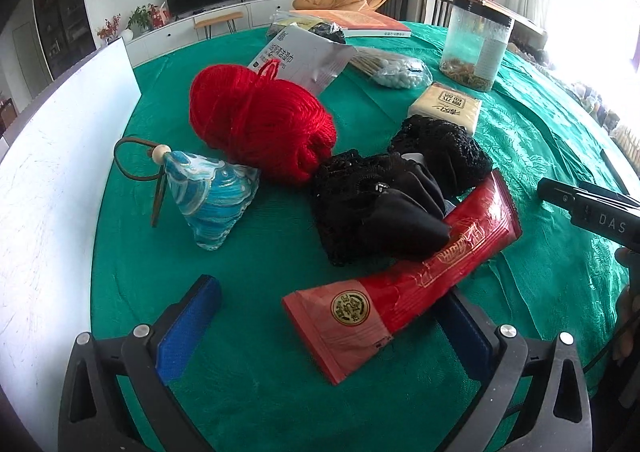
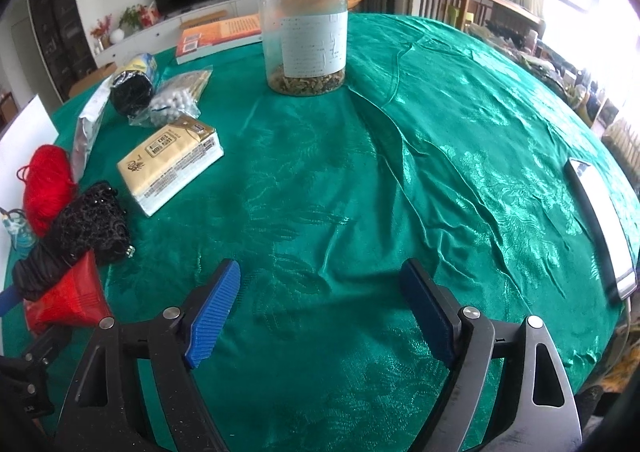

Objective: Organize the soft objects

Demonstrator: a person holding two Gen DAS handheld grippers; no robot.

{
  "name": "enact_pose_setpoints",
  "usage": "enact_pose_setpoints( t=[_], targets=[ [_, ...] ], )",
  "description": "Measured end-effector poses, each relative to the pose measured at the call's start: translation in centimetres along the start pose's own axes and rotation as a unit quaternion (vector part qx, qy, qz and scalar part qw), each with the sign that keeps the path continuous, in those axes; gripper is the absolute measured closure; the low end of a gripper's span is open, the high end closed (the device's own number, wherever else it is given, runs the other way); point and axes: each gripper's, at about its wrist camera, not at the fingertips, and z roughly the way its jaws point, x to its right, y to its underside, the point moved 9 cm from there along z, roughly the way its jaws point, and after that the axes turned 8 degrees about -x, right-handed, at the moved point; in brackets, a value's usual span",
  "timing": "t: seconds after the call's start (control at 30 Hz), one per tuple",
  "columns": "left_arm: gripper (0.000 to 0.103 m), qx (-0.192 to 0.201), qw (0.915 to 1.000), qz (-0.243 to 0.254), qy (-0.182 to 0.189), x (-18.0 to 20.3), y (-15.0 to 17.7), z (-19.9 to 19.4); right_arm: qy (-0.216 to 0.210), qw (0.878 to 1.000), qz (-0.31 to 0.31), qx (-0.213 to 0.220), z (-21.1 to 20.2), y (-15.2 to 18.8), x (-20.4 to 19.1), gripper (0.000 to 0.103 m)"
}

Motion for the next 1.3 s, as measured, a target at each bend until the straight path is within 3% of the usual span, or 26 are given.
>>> enact_pose_setpoints(
  t=[1.3],
  targets=[
    [0.000, 0.001, 1.0000, -0.001, -0.001, -0.05, 0.00, -0.03, 0.003, 1.000, -0.003, -0.001, -0.02, 0.03, 0.08, 0.016]
  ],
)
